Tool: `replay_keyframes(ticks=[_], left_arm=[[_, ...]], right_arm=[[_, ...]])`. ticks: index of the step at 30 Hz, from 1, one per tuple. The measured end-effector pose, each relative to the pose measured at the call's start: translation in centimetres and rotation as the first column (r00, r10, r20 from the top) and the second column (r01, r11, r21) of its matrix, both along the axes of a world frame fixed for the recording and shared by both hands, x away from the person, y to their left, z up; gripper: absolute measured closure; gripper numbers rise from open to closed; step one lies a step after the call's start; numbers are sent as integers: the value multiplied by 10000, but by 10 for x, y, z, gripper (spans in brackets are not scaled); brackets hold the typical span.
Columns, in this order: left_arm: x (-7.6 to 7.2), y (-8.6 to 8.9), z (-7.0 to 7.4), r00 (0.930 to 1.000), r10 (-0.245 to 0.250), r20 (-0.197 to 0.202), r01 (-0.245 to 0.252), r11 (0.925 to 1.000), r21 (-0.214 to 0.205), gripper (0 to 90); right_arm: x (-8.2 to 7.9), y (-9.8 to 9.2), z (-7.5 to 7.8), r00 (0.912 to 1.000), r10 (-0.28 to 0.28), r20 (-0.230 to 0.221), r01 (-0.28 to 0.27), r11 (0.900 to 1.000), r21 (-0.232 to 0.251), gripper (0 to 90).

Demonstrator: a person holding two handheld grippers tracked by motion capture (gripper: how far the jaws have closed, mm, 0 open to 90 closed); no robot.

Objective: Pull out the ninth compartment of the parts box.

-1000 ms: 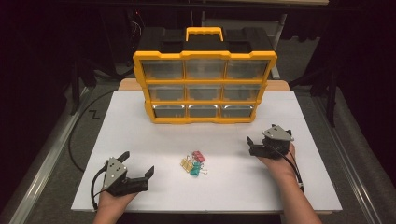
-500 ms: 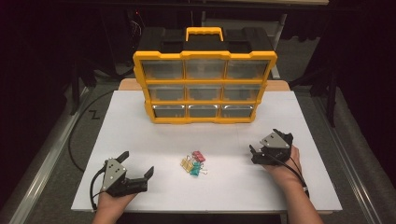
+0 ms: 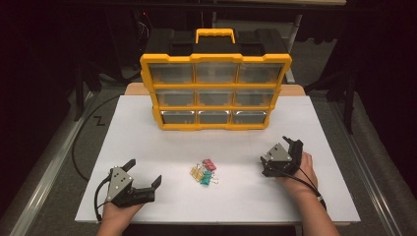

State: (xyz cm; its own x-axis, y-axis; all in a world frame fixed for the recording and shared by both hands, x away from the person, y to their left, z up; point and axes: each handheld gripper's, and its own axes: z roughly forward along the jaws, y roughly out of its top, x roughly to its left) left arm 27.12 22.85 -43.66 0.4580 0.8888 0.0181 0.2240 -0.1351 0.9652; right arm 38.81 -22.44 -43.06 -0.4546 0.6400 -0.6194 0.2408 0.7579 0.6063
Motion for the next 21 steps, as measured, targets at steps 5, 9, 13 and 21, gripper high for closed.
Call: replay_keyframes(ticks=[5, 9, 13, 21], left_arm=[[0, -1, 0, 10000, -44, 33, 44, 10000, 36, 4], [0, -1, 0, 10000, -48, 26, 48, 10000, 38, 4], [0, -1, 0, 10000, -70, 38, 70, 10000, 50, 4], [0, -1, 0, 9999, -102, 43, 101, 9999, 91, 4]], right_arm=[[-1, 4, -1, 9998, 136, 111, -129, 9980, -626, 5], [-2, 7, -2, 9997, 99, 241, -83, 9976, -682, 6], [-3, 8, -1, 9992, 220, 335, -178, 9926, -1200, 6], [-7, 16, -2, 9968, 605, 528, -453, 9665, -2527, 6]])
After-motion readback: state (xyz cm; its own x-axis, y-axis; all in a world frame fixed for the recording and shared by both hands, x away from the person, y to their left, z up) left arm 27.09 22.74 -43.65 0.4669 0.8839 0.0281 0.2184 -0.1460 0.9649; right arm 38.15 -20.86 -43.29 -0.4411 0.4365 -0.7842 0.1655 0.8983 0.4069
